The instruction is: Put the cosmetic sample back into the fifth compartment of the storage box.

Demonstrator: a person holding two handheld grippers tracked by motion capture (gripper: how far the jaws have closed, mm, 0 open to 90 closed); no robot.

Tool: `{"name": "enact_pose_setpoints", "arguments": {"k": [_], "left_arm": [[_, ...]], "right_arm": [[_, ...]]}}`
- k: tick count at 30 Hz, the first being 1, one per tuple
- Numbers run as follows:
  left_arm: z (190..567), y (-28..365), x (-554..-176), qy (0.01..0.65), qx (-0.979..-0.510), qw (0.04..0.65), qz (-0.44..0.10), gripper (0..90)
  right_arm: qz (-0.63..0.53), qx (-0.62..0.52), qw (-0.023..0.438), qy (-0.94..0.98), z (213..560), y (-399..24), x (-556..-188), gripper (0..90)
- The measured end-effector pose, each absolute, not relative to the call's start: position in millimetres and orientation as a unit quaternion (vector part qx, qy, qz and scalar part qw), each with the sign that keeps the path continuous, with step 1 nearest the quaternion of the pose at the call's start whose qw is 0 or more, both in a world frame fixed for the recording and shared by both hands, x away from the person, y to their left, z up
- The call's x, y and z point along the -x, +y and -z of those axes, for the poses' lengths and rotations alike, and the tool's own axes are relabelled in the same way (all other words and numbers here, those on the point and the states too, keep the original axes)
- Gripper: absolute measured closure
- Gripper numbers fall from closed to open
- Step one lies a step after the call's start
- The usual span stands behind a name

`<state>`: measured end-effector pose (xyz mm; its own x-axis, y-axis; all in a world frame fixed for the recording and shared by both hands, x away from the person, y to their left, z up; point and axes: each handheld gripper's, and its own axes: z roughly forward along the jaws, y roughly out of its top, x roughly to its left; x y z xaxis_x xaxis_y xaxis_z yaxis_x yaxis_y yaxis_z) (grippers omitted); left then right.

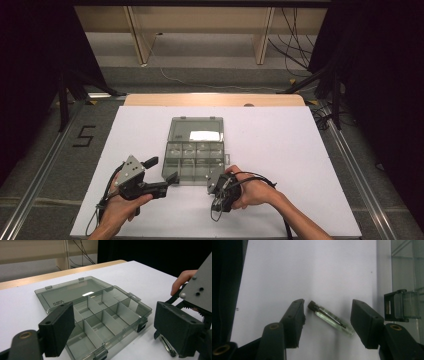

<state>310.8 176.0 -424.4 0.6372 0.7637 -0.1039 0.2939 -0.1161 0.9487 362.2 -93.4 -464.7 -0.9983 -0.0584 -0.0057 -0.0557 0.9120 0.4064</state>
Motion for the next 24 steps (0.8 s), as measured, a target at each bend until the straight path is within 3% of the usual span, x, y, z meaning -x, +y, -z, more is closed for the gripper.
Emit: {"name": "enact_pose_setpoints", "arguments": {"k": [14,24], "left_arm": [[424.0,177.4,-311.9,0.369,-0.714,0.554,-0.218,16.1],[423.7,178.3,-312.4,0.371,-0.712,0.554,-0.222,15.9]], "right_arm": [[0.190,-0.010,0.019,-0.982,464.3,-97.6,-363.6,80.4],[0.219,-0.002,0.000,-0.976,459.7,-94.0,-365.2,81.2]]}}
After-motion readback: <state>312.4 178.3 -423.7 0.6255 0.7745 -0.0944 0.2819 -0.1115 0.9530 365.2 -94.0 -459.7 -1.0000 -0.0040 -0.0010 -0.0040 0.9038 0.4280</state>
